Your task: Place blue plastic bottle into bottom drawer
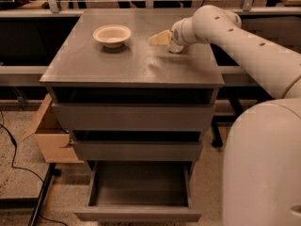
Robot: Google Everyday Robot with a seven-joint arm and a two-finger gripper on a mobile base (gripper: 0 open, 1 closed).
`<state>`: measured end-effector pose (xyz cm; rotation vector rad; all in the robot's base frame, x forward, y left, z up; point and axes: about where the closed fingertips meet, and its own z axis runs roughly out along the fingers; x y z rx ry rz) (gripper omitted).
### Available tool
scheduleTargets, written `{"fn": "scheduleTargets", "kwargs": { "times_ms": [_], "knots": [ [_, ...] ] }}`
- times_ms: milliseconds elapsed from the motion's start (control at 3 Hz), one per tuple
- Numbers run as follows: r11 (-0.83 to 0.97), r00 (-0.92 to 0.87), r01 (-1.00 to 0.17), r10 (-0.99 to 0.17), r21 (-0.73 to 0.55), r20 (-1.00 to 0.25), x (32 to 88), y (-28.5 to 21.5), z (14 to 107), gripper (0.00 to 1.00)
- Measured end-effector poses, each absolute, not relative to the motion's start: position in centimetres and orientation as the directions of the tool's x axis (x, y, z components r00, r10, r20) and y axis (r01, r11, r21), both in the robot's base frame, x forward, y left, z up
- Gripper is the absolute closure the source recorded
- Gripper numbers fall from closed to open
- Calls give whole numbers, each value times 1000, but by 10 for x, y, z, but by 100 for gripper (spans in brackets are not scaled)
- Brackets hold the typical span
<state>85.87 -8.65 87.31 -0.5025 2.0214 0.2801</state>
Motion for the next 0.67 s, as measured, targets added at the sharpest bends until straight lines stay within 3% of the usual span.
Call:
{"fn": "scheduleTargets", "kwargs": {
  "times_ms": [667],
  "knots": [
    [922, -474, -387, -191, 8, -859, 853, -102, 856, 61]
  ]
}}
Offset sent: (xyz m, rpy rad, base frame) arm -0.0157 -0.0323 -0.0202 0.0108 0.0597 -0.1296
